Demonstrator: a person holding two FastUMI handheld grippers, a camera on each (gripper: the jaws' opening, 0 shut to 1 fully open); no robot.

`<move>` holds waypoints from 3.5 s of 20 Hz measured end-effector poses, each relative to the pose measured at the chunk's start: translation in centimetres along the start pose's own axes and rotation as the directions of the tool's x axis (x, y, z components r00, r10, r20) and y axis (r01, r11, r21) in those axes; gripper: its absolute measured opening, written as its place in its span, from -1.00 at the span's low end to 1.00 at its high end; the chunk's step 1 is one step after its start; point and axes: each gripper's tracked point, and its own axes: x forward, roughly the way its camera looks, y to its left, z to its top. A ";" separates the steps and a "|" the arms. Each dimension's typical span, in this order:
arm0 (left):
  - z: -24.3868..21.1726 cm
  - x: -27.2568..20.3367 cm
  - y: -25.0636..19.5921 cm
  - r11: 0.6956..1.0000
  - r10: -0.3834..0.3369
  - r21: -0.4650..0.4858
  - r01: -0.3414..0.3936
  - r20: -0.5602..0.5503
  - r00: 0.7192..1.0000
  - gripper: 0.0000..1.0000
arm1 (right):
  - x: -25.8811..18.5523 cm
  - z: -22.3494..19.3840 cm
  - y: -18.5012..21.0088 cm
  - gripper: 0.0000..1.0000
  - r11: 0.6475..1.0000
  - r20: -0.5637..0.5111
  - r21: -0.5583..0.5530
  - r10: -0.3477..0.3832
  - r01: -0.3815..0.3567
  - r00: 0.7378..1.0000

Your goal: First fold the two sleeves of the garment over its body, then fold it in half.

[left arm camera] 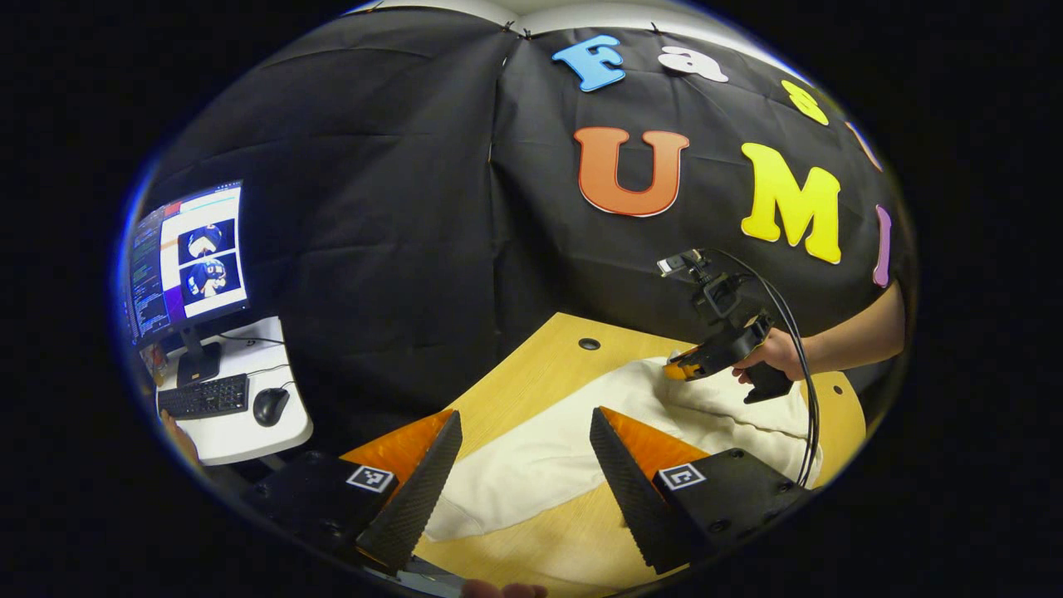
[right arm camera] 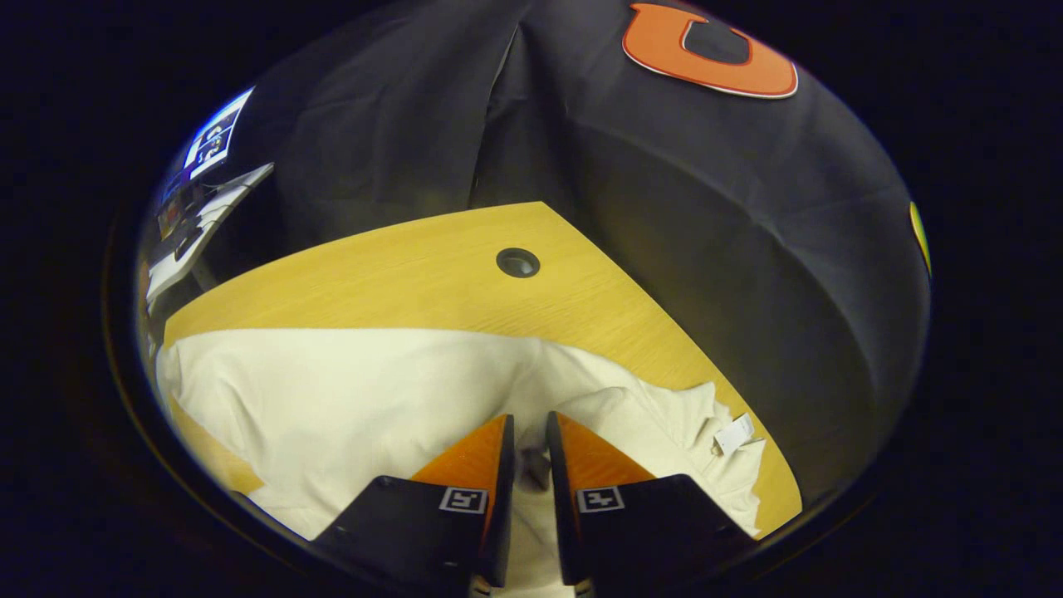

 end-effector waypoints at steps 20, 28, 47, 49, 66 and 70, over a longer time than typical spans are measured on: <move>-8.5 -1.0 4.3 0.972 -0.122 0.184 0.144 -0.127 0.984 0.98 | -30.4 -1.7 -2.0 0.63 0.929 0.393 0.370 -0.125 -0.032 0.911; -14.7 1.9 8.7 0.961 -0.117 0.209 0.178 -0.274 0.954 0.99 | -36.2 -2.7 1.2 0.62 0.978 0.419 0.207 -0.098 0.010 0.903; -18.0 3.2 8.0 0.897 -0.236 0.231 0.378 -0.473 0.849 -0.78 | -38.1 -3.6 2.2 0.63 0.977 0.409 0.213 -0.109 0.021 0.906; -17.5 2.8 7.4 0.905 -0.272 0.169 0.390 -0.476 0.837 -0.88 | -38.6 -3.9 1.5 0.63 0.973 0.413 0.231 -0.124 0.028 0.902; 2.1 4.4 -2.7 0.881 -0.402 0.162 0.445 -0.240 0.884 -0.94 | -44.6 -9.7 -5.8 0.63 0.887 0.430 0.451 -0.313 0.099 0.847; 8.3 6.6 -6.3 0.869 -0.431 0.181 0.460 -0.177 0.885 -0.94 | -46.9 -12.0 -8.0 0.62 0.851 0.418 0.506 -0.381 0.136 0.825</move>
